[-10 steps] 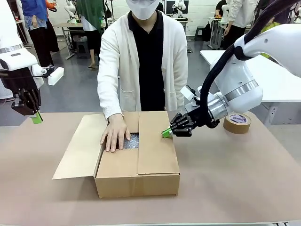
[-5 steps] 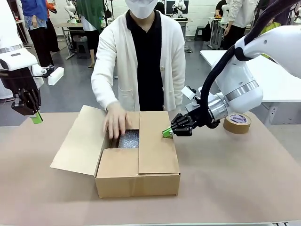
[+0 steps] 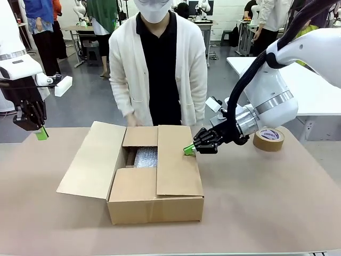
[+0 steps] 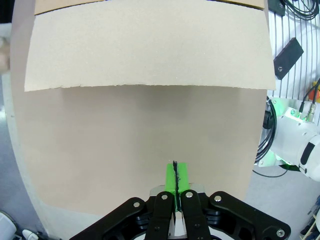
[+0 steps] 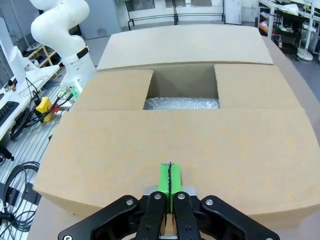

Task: Wrap the clocks to prevent damage.
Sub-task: Push the right (or left) flap of the Package Box to close it, then push the left (or right) flap of the Package Box to close it.

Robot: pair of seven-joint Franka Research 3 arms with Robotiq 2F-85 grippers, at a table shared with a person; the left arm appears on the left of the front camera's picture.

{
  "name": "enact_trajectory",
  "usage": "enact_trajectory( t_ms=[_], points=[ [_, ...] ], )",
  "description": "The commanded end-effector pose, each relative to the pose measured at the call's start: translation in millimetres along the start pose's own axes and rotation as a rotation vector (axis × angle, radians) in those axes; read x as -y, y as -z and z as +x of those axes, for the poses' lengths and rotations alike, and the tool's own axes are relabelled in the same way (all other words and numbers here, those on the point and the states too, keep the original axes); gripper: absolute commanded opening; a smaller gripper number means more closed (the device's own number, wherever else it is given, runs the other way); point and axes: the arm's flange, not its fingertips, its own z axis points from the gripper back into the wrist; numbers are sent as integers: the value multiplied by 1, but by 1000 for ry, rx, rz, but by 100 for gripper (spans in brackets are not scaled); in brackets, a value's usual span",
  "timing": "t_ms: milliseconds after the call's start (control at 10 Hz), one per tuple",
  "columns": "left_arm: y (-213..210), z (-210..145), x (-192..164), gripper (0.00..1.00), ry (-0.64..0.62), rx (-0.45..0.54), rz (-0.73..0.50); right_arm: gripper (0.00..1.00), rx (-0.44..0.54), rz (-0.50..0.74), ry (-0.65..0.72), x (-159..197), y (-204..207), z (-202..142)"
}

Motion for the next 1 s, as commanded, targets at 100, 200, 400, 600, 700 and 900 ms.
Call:
enact_trajectory(
  t_ms=[100,200,400,600,700,900],
  points=[
    [-1,-2,-1,0,1,-2,-1,1,-10,-5,2,0,2,-2],
    [-1,-2,-1,0,1,-2,-1,1,-10,-5,2,0,2,-2],
    [-1,-2,-1,0,1,-2,-1,1,-10,-5,2,0,2,-2],
    [0,0,0,0,0,0,0,1,-10,-5,2,0,2,-2],
    [4,-10,-22,0,143,145,-61,1,-10,-5,2,0,2,-2],
    [35,-50,-25,0,175,501,-123,1,-10,-5,2,0,2,-2]
  ],
)
